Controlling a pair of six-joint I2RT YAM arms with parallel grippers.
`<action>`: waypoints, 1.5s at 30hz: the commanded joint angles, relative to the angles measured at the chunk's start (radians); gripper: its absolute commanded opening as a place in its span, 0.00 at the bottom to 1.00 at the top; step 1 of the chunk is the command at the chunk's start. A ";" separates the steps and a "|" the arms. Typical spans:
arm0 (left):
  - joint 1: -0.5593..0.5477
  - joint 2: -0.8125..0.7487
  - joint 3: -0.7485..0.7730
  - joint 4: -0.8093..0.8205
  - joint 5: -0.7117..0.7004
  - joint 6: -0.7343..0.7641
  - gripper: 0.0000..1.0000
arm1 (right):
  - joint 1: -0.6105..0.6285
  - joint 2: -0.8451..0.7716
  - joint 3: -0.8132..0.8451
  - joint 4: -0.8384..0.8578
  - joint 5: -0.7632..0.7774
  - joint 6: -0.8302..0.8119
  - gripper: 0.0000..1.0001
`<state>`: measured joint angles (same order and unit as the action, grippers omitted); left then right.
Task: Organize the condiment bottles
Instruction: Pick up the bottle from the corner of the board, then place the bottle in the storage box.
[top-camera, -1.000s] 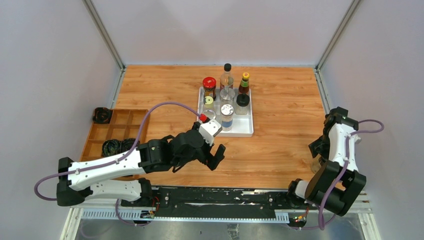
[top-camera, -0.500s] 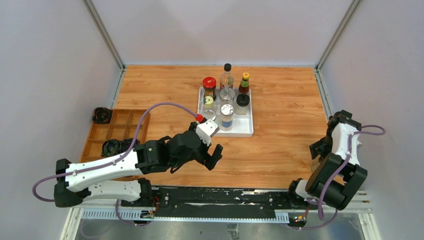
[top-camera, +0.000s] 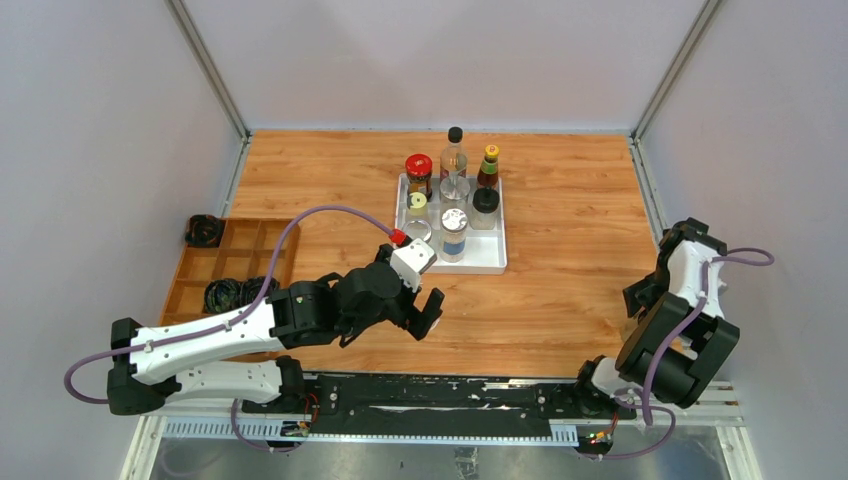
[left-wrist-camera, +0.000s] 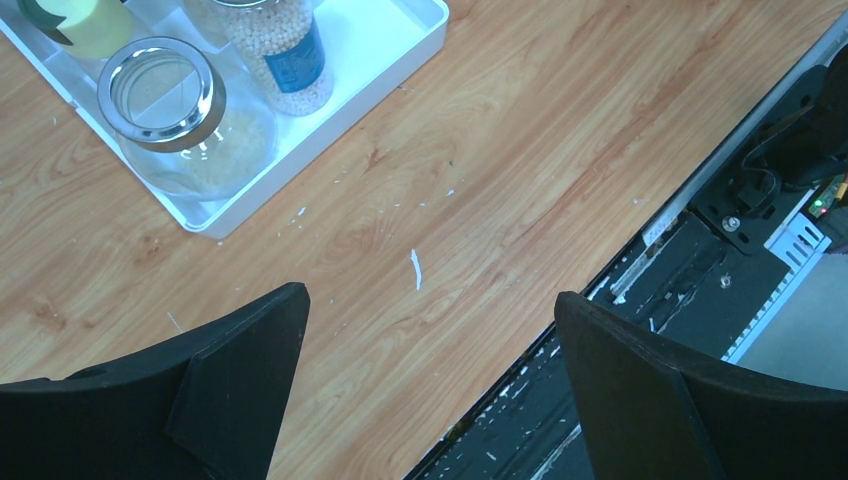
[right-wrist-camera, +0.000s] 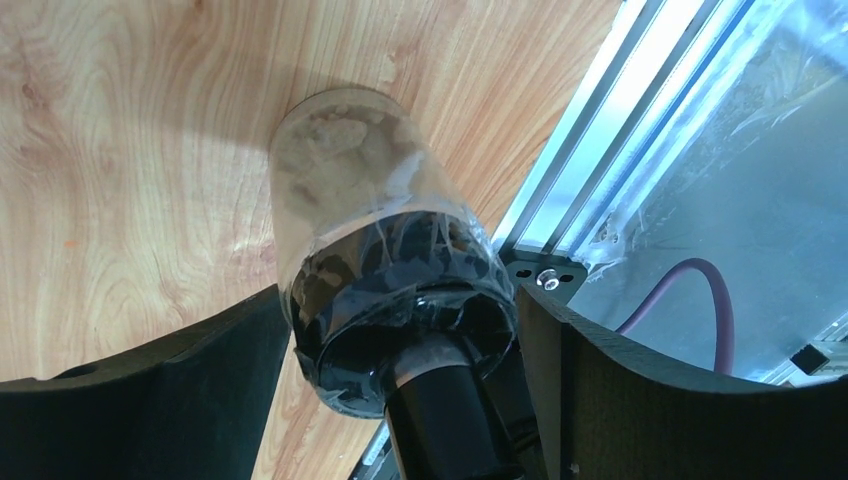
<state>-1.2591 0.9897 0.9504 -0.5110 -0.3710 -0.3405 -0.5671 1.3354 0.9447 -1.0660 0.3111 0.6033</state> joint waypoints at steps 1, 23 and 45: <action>-0.002 -0.011 -0.006 0.001 -0.025 0.006 1.00 | -0.037 0.026 0.033 -0.006 0.035 -0.027 0.86; -0.002 0.027 -0.003 0.020 -0.033 -0.015 1.00 | -0.022 0.026 0.039 0.099 -0.182 -0.107 0.10; 0.005 0.028 0.024 -0.039 -0.151 -0.041 1.00 | 0.692 0.232 0.664 0.017 -0.152 -0.105 0.07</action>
<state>-1.2591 1.0290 0.9512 -0.5190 -0.4667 -0.3595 0.0132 1.5051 1.4631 -0.9913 0.1314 0.5156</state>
